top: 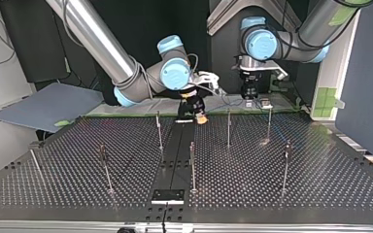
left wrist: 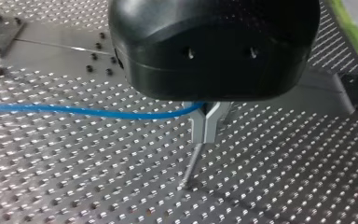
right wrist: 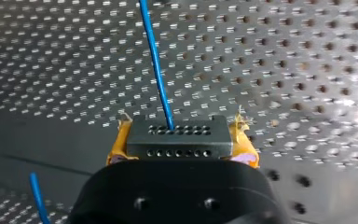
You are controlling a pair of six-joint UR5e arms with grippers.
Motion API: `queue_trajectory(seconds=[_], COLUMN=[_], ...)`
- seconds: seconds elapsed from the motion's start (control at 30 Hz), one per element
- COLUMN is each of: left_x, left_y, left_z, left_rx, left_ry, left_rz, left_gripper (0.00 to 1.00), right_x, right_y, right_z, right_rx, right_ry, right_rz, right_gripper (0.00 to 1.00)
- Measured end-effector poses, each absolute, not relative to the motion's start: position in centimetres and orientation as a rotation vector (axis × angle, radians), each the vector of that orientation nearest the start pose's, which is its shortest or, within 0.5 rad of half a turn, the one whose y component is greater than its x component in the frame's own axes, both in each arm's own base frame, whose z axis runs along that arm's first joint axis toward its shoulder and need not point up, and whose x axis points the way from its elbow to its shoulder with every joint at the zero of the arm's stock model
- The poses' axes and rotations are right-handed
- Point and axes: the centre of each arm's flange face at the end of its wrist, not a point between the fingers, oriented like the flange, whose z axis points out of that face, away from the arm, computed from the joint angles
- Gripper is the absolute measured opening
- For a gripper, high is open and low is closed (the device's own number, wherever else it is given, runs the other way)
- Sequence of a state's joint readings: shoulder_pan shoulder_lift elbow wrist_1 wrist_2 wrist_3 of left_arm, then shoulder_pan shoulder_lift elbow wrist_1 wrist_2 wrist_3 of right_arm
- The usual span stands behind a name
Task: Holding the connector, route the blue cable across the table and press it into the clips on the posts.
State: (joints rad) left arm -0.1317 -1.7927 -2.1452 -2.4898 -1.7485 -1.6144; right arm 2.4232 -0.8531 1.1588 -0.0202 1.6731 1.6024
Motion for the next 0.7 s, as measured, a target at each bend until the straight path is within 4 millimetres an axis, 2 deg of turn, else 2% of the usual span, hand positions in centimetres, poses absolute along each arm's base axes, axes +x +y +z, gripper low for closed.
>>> queue_trajectory(seconds=[0.13, 0.33, 0.7], left_x=[43.3, 44.2, 46.4], left_y=[-17.8, -18.5, -19.0], left_z=[17.2, 16.7, 14.5], left_rx=[-0.041, -0.029, -0.043], left_ry=[1.715, 1.691, 1.699], left_rz=[-0.009, -0.066, -0.089], left_gripper=[0.0, 0.0, 0.0], right_x=[61.6, 60.8, 60.8], right_y=[-37.9, -37.7, -39.1], right_z=[22.6, 20.7, 20.5], right_rx=[-2.762, -2.767, -2.687], right_ry=[1.211, 1.224, 1.232], right_rz=[-2.002, -1.969, -2.066], right_gripper=[0.0, 0.0, 0.0])
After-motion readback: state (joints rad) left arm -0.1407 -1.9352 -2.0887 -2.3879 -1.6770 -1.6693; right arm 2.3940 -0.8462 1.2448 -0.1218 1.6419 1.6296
